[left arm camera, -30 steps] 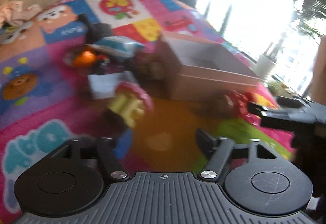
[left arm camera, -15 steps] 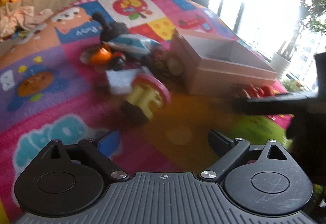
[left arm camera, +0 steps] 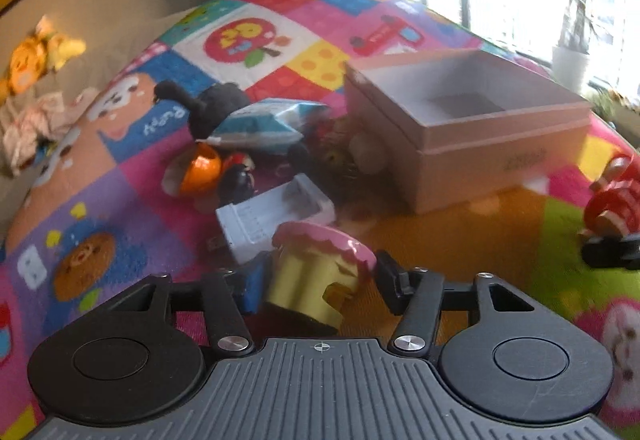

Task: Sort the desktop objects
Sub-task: 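Grasp the pink-yellow cake toy with left gripper, drop in box while right carries red toy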

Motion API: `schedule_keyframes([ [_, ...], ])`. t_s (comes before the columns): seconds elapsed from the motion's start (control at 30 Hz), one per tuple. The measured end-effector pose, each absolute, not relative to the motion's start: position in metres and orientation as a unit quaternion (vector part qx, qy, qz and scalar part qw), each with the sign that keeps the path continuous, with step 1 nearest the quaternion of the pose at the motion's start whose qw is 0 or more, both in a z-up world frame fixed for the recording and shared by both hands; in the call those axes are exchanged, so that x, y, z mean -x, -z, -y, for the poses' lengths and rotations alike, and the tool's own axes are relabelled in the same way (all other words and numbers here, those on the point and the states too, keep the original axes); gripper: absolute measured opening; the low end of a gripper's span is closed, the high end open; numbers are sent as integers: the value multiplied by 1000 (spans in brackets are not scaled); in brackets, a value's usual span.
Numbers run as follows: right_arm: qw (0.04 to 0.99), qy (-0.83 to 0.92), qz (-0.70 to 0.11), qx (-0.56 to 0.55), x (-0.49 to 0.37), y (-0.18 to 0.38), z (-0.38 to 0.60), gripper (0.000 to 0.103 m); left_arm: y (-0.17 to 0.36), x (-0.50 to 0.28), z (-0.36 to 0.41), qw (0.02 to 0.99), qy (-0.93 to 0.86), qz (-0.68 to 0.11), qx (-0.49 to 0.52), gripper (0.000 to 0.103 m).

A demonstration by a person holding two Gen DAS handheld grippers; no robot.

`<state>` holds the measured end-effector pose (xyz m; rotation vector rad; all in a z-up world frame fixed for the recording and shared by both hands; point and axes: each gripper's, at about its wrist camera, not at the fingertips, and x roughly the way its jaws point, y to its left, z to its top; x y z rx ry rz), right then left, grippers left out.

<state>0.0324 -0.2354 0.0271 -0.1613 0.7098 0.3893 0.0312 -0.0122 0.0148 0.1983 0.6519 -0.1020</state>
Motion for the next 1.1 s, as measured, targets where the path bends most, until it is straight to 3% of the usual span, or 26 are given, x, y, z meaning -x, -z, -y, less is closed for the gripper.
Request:
schedule_keyframes([
  [0.17,925,-214,-295,104,4,-70,258,94,-61,-8,22,954,106,-274,-66,58],
  [0.33,966,-174,-164,93,21,-147,292,94,-114,-21,51,972,140,-179,-64,58],
  [0.5,982,-134,-100,88,9,-181,315,94,-111,-73,101,963,186,-189,-44,58],
  [0.6,983,-125,-102,83,-10,-181,320,94,-87,-108,134,952,210,-221,-32,60],
  [0.8,979,-120,-150,71,-54,-159,328,94,-63,-100,121,944,227,-238,-15,93],
  [1.1,956,-171,-235,28,-149,-122,292,94,-48,-45,71,953,171,-248,-43,97],
])
